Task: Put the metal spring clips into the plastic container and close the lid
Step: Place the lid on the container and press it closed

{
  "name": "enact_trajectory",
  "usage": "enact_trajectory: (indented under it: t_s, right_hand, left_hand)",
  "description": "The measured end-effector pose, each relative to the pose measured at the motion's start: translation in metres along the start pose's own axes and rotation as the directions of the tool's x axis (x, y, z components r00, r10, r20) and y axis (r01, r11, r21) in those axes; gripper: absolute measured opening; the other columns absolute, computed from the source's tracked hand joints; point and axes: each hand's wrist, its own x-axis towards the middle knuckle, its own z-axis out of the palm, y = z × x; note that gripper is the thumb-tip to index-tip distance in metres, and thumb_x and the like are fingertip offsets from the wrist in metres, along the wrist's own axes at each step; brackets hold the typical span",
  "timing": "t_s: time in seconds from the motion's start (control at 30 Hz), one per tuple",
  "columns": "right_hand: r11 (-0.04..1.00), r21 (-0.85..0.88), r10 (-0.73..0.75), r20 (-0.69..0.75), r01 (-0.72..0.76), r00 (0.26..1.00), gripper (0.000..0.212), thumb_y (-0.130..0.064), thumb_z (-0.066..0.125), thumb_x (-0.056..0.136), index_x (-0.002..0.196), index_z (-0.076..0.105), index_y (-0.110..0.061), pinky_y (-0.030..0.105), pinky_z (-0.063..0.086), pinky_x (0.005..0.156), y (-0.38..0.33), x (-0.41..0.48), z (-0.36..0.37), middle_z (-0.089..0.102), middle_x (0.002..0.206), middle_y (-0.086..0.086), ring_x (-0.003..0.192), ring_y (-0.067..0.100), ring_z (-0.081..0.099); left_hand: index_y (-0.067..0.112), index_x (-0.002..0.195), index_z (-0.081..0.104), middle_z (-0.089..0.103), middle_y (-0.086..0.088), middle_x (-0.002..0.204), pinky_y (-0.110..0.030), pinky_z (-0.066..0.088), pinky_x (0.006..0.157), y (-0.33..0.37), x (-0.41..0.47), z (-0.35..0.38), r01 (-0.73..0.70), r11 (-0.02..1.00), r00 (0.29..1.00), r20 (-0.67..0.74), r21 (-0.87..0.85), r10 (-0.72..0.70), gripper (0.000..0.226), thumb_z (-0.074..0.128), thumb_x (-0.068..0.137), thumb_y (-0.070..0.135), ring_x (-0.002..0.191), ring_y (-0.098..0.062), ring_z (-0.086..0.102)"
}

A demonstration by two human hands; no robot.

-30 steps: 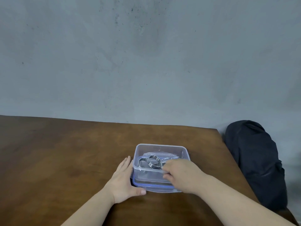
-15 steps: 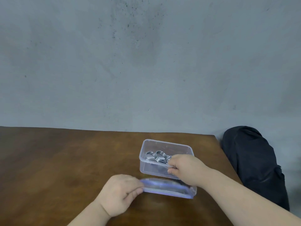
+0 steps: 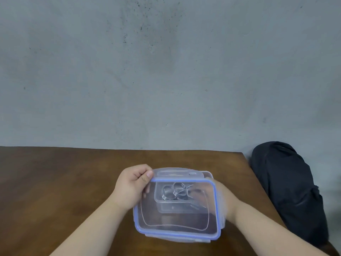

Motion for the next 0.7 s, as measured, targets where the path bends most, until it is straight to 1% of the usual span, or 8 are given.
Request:
enact_trajectory:
  t_s: [0.03, 0.07, 0.17, 0.23, 0.33, 0.43, 0.5, 0.7]
  right_hand:
    - [1.000, -0.014, -0.014, -0.065, 0.013, 0.998, 0.009, -0.032, 0.069, 0.083, 0.078, 0.077, -0.033, 0.022, 0.049, 0.072, -0.002, -0.001, -0.004, 0.068, 0.069, -0.014, 0.066, 0.001, 0.057]
    - [0.998, 0.065, 0.013, -0.163, -0.003, 0.986, 0.012, -0.025, 0.069, 0.088, 0.080, 0.078, -0.029, 0.029, 0.052, 0.075, -0.005, 0.000, -0.010, 0.071, 0.073, -0.005, 0.069, 0.008, 0.061]
    - [0.902, 0.428, 0.084, -0.306, 0.059, 0.948, 0.036, -0.029, 0.053, 0.104, 0.089, 0.080, -0.012, 0.048, 0.050, 0.081, -0.011, 0.003, -0.027, 0.071, 0.094, 0.030, 0.079, 0.033, 0.064]
    - [0.911, 0.406, 0.064, -0.298, 0.066, 0.952, 0.042, -0.030, 0.045, 0.108, 0.096, 0.078, -0.007, 0.048, 0.052, 0.084, -0.019, 0.001, -0.027, 0.073, 0.100, 0.027, 0.084, 0.034, 0.067]
    - [0.964, 0.262, 0.044, -0.336, 0.048, 0.941, 0.032, -0.022, 0.053, 0.104, 0.085, 0.077, -0.013, 0.037, 0.054, 0.077, -0.025, -0.002, -0.025, 0.078, 0.086, 0.007, 0.080, 0.022, 0.070]
    - [0.959, 0.281, 0.073, -0.354, 0.031, 0.932, 0.038, -0.033, 0.052, 0.106, 0.080, 0.074, -0.016, 0.025, 0.051, 0.064, -0.022, 0.004, -0.019, 0.074, 0.070, -0.006, 0.064, 0.008, 0.067]
    - [0.970, 0.241, 0.059, -0.397, 0.042, 0.916, 0.029, -0.030, 0.059, 0.103, 0.084, 0.073, -0.013, 0.019, 0.048, 0.057, -0.019, 0.008, -0.016, 0.072, 0.066, -0.009, 0.057, 0.004, 0.063]
    - [0.968, 0.241, 0.187, -0.506, -0.070, 0.842, 0.029, -0.030, 0.057, 0.103, 0.085, 0.069, -0.010, 0.036, 0.050, 0.064, -0.003, 0.030, -0.014, 0.073, 0.074, 0.006, 0.064, 0.017, 0.061]
  left_hand:
    - [0.021, 0.059, 0.058, 0.055, 0.001, 0.044, -0.018, 0.039, 0.043, -0.001, 0.006, 0.001, 0.035, 0.999, 0.999, -0.003, -0.016, -0.035, 0.036, 0.056, 0.080, 0.049, 0.039, -0.011, 0.047]
    - [0.022, 0.057, 0.058, 0.055, 0.002, 0.043, -0.018, 0.039, 0.043, -0.002, 0.012, 0.003, 0.068, 0.997, 0.998, -0.002, -0.034, -0.068, 0.034, 0.057, 0.081, 0.046, 0.038, -0.011, 0.047]
    - [0.025, 0.054, 0.058, 0.055, 0.003, 0.043, -0.018, 0.038, 0.041, -0.006, 0.031, 0.009, 0.156, 0.985, 0.988, 0.021, -0.075, -0.155, 0.034, 0.055, 0.088, 0.031, 0.035, -0.011, 0.046]
    - [0.026, 0.052, 0.057, 0.055, 0.003, 0.043, -0.019, 0.038, 0.041, -0.011, 0.042, 0.013, 0.197, 0.978, 0.980, 0.038, -0.062, -0.195, 0.039, 0.055, 0.091, 0.026, 0.034, -0.012, 0.046]
    - [0.025, 0.052, 0.058, 0.055, 0.002, 0.045, -0.020, 0.038, 0.041, -0.020, 0.055, 0.019, 0.263, 0.965, 0.965, 0.028, -0.021, -0.262, 0.054, 0.056, 0.104, 0.013, 0.035, -0.015, 0.045]
    - [0.020, 0.057, 0.060, 0.053, 0.002, 0.046, -0.023, 0.039, 0.045, -0.023, 0.064, 0.024, 0.324, 0.946, 0.946, 0.004, -0.016, -0.324, 0.047, 0.058, 0.104, 0.016, 0.037, -0.014, 0.044]
    - [0.009, 0.067, 0.064, 0.055, 0.002, 0.049, -0.024, 0.041, 0.048, -0.022, 0.070, 0.029, 0.347, 0.937, 0.937, -0.015, -0.030, -0.348, 0.037, 0.061, 0.103, 0.021, 0.040, -0.012, 0.046]
    - [0.015, 0.096, 0.072, 0.074, 0.004, 0.074, -0.028, 0.048, 0.059, -0.045, 0.064, 0.029, 0.443, 0.876, 0.872, -0.135, -0.191, -0.470, 0.010, 0.067, 0.098, 0.024, 0.060, -0.011, 0.063]
